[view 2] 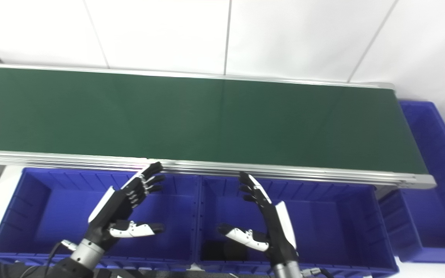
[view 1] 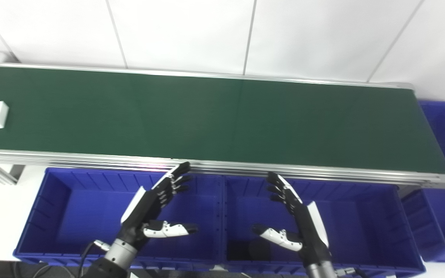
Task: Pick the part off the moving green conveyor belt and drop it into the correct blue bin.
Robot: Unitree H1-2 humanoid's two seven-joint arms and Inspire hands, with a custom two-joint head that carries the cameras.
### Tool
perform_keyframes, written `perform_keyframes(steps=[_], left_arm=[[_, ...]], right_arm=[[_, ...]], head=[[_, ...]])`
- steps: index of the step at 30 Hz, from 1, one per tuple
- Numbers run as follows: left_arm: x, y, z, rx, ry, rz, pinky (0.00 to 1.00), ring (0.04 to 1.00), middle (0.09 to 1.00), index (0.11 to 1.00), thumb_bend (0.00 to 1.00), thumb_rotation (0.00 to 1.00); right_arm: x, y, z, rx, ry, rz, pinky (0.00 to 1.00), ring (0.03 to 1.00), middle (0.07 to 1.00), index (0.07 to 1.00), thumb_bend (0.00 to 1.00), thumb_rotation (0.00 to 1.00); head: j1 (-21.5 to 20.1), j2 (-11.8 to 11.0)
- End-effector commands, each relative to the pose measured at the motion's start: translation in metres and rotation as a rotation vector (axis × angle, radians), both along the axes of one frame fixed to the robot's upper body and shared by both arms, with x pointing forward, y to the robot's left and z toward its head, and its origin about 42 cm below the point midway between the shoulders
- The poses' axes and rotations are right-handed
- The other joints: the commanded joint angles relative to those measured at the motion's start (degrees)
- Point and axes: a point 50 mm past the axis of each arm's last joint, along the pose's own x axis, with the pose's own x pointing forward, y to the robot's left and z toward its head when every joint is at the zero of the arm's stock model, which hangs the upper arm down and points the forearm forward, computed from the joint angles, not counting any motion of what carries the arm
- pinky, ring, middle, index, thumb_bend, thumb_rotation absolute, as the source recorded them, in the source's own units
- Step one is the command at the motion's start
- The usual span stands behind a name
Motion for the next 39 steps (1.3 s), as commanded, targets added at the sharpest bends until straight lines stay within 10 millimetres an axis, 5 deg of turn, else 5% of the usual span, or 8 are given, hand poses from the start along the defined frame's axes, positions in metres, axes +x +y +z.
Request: perform_keyframes(steps=[1, 26, 39], left_arm=[[0.004, -0.004, 0.008, -0.011, -0.058, 0.007, 0.85, 0.902, 0.951, 0.935, 0.85, 0.24], [-0.003, -0.024, -0.011, 0.0, -0.053, 0.005, 0.83, 0.91, 0.96, 0.925, 0.86, 0.24], [-0.006, -0.023, -0.019, -0.004, -0.04, 0.009, 0.84, 0.92, 0.964, 0.926, 0.89, 0.27]], right_arm=[[0.001, -0.001, 0.007, 0.024, -0.041, 0.009, 0.77, 0.834, 0.878, 0.896, 0.78, 0.54], [-0.005, -0.012, -0.002, 0.005, -0.054, 0.018, 0.76, 0.824, 0.87, 0.891, 0.72, 0.45], [-0.007, -0.012, -0.007, 0.001, -0.063, 0.013, 0.75, 0.816, 0.86, 0.881, 0.71, 0.41]], head=[[0.4, -0.4], [7.2, -8.5], [6.1, -11.7]])
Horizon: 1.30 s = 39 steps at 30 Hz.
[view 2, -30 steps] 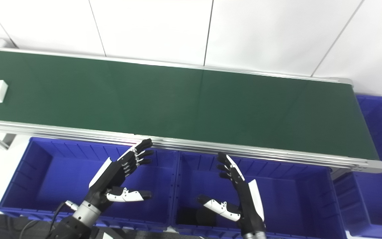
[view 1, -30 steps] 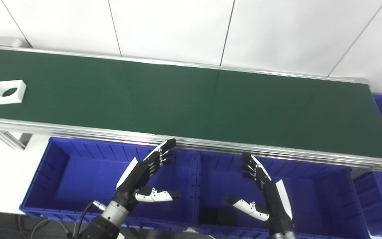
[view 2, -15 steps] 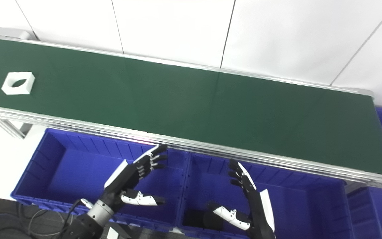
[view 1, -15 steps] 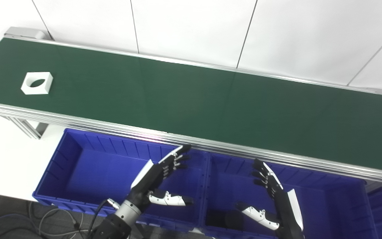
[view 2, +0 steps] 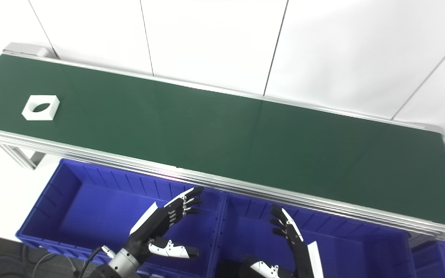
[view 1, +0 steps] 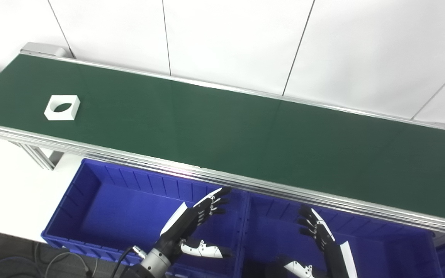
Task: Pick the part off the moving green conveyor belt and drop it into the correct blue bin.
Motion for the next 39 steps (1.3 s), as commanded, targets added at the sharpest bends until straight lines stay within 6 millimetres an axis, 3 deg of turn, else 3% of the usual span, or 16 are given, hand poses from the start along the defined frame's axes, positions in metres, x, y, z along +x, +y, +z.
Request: perform_keyframes(steps=[1, 8, 18, 26, 39], left_arm=[[0.005, 0.0, 0.009, -0.021, -0.07, 0.009, 0.84, 0.919, 0.964, 0.926, 0.89, 0.27], [0.005, 0.002, 0.007, -0.008, -0.064, 0.004, 0.83, 0.923, 0.968, 0.928, 0.88, 0.27], [0.005, 0.002, 0.002, 0.012, -0.051, 0.014, 0.81, 0.901, 0.954, 0.915, 0.92, 0.29], [0.005, 0.002, -0.001, 0.011, -0.042, 0.014, 0.8, 0.899, 0.945, 0.905, 0.93, 0.26], [0.009, -0.008, 0.018, -0.018, -0.112, 0.011, 0.76, 0.87, 0.923, 0.882, 0.95, 0.29]], right_arm=[[0.001, 0.001, 0.007, 0.011, -0.072, 0.001, 0.75, 0.814, 0.858, 0.88, 0.71, 0.41], [0.001, 0.003, 0.004, 0.021, -0.068, 0.0, 0.75, 0.816, 0.859, 0.879, 0.7, 0.38], [0.0, 0.003, -0.004, 0.03, -0.045, -0.008, 0.75, 0.812, 0.854, 0.873, 0.73, 0.4], [0.0, 0.003, -0.006, 0.02, -0.042, -0.008, 0.73, 0.802, 0.848, 0.869, 0.74, 0.39], [0.002, -0.003, -0.012, 0.0, -0.032, -0.009, 0.73, 0.804, 0.851, 0.871, 0.74, 0.39]], head=[[0.0, -0.9], [-0.4, -2.0], [-0.2, -5.3], [0.1, -7.1], [3.5, -9.7]])
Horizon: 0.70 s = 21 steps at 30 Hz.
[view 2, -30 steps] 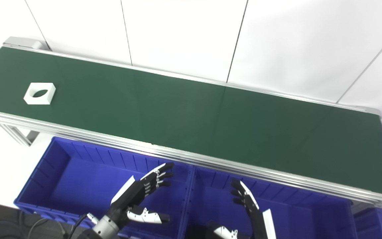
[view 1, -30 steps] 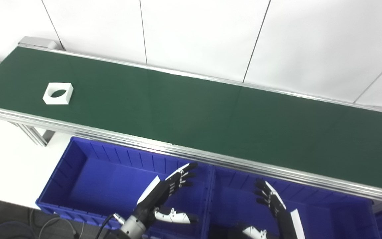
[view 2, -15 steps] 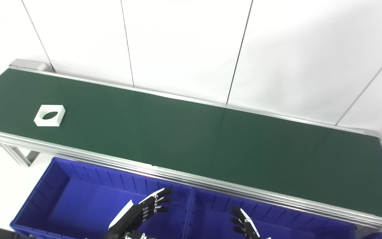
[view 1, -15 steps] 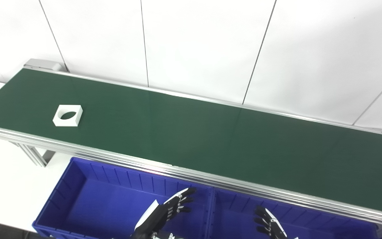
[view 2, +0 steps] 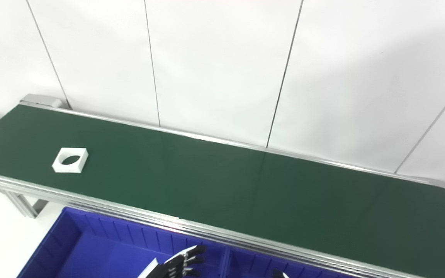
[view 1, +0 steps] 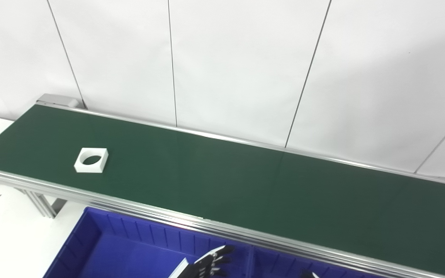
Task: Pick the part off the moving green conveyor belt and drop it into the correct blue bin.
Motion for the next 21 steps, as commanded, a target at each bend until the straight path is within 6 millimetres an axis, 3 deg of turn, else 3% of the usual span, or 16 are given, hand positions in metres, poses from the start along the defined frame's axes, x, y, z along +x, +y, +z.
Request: perform_keyframes(steps=[1, 10, 21], left_arm=[[0.009, -0.006, 0.018, -0.029, -0.1, 0.004, 0.76, 0.869, 0.922, 0.881, 0.96, 0.29], [0.018, -0.002, 0.039, -0.053, -0.18, 0.015, 0.75, 0.873, 0.918, 0.866, 0.96, 0.3], [0.044, 0.019, 0.089, -0.027, -0.323, 0.014, 0.79, 0.88, 0.924, 0.886, 0.94, 0.27]], right_arm=[[0.004, 0.0, 0.008, 0.014, -0.078, 0.004, 0.73, 0.804, 0.851, 0.871, 0.74, 0.39], [0.007, -0.001, 0.003, 0.007, -0.07, 0.005, 0.74, 0.813, 0.856, 0.877, 0.72, 0.37], [0.011, 0.0, -0.001, 0.012, -0.063, 0.004, 0.74, 0.811, 0.853, 0.88, 0.71, 0.35]], head=[[0.2, -0.3], [0.8, -1.5], [0.9, -2.6]])
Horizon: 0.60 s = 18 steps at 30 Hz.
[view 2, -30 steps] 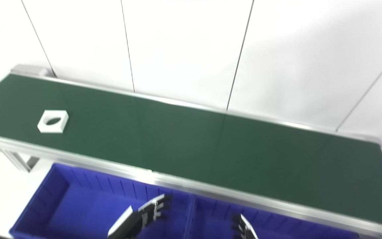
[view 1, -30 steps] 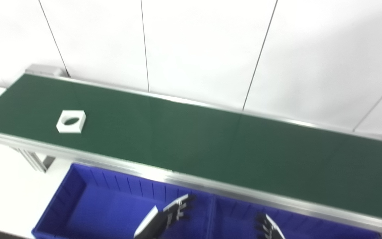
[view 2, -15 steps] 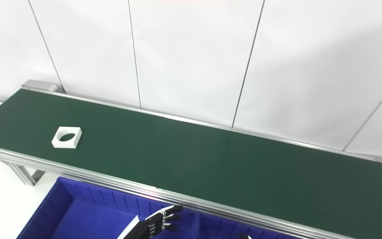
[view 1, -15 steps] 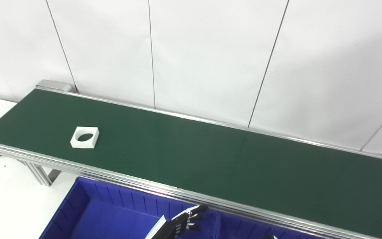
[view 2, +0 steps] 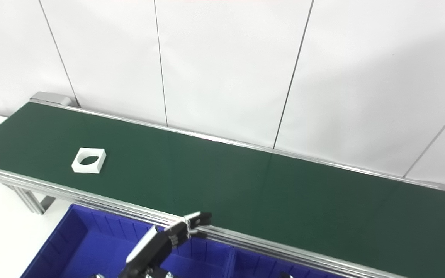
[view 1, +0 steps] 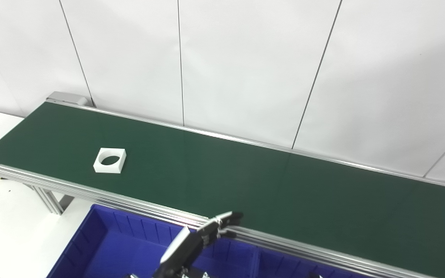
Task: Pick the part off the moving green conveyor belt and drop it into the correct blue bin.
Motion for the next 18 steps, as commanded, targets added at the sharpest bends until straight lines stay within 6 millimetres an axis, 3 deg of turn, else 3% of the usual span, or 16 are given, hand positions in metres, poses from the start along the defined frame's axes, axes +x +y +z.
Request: perform_keyframes(steps=[1, 5, 8, 18], left_arm=[[0.011, 0.004, 0.019, 0.007, -0.07, -0.002, 0.8, 0.88, 0.924, 0.886, 0.94, 0.27], [0.019, 0.011, 0.032, 0.034, -0.107, 0.018, 0.79, 0.882, 0.926, 0.887, 0.97, 0.3], [0.03, 0.017, 0.043, 0.049, -0.168, 0.031, 0.8, 0.898, 0.935, 0.894, 0.96, 0.27], [0.06, 0.039, 0.078, 0.108, -0.26, 0.161, 0.85, 0.937, 0.964, 0.923, 0.91, 0.35]], right_arm=[[0.004, -0.001, 0.009, 0.015, -0.082, 0.007, 0.74, 0.81, 0.853, 0.88, 0.71, 0.35], [0.005, -0.001, 0.009, 0.02, -0.08, 0.008, 0.75, 0.815, 0.857, 0.878, 0.71, 0.36], [0.006, -0.003, 0.008, 0.023, -0.076, 0.007, 0.74, 0.811, 0.855, 0.875, 0.7, 0.34], [0.007, -0.005, 0.007, 0.035, -0.071, 0.003, 0.74, 0.815, 0.854, 0.864, 0.7, 0.33]], head=[[-0.1, -0.2], [-0.3, -0.4], [-0.2, -0.9], [-0.5, -1.1]])
